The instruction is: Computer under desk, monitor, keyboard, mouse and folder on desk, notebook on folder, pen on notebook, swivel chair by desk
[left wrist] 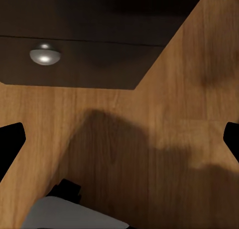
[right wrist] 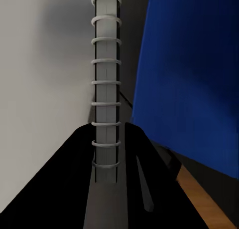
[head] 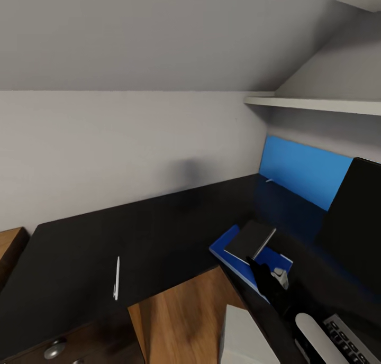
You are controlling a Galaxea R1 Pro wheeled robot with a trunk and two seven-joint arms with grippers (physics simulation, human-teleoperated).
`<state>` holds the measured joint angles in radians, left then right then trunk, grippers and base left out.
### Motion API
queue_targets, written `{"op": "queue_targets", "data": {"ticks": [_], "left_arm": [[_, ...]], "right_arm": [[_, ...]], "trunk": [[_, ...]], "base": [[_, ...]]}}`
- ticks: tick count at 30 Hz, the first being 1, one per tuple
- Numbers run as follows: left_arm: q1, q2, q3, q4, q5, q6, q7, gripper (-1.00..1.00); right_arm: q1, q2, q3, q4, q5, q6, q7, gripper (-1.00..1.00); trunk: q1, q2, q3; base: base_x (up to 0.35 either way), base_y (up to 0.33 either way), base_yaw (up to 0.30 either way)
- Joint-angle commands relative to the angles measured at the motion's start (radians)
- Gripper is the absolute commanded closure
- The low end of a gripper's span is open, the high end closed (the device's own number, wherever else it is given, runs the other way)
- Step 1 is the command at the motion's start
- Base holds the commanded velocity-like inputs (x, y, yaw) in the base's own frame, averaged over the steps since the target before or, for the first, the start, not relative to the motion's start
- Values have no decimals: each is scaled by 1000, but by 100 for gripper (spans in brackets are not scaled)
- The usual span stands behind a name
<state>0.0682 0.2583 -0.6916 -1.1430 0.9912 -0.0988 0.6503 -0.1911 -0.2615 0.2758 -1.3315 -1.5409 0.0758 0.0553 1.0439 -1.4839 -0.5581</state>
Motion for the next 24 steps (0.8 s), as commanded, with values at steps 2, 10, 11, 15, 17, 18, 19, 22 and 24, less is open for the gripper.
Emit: {"op": "queue_targets", "data": {"ticks": [2, 10, 11, 15, 17, 18, 19, 22, 24], "left_arm": [[-1, 1, -3, -1, 10, -10, 3, -100], [-1, 1, -3, -1, 12, -9, 4, -100], [-1, 1, -3, -1, 12, -9, 4, -100], [-1, 1, -3, -1, 12, -9, 5, -100], [-1, 0, -4, -1, 12, -8, 5, -100], [-1, 0, -4, -1, 12, -8, 5, -100], [-1, 0, -4, -1, 12, -8, 5, -100], [-1, 0, -5, -1, 12, -7, 5, -100], [-1, -1, -5, 0, 12, -7, 5, -100]], "right_arm": [[-1, -1, 1, 0, -10, 1, 3, 100], [-1, 0, 1, 0, -9, 1, 1, 100], [-1, 0, 1, 0, -9, 1, 0, 100], [-1, -1, 0, -1, -8, 0, 0, 100], [-1, -1, 0, -1, -8, 1, 0, 100], [-1, -1, 0, -1, -8, 1, 0, 100], [-1, -1, 0, -1, -8, 1, 0, 100], [-1, -1, 0, -2, -8, 1, -1, 100], [-1, -1, 0, -2, -8, 1, -1, -100]], "trunk": [[8, -15, -7], [38, -71, -32], [38, -71, -32], [38, -71, -32], [38, -71, -32], [38, -71, -32], [38, -71, -32], [38, -71, -32], [38, -71, -32]], "base": [[0, 0, 0], [0, 0, 0], [0, 0, 0], [0, 0, 0], [0, 0, 0], [0, 0, 0], [0, 0, 0], [0, 0, 0], [0, 0, 0]]}}
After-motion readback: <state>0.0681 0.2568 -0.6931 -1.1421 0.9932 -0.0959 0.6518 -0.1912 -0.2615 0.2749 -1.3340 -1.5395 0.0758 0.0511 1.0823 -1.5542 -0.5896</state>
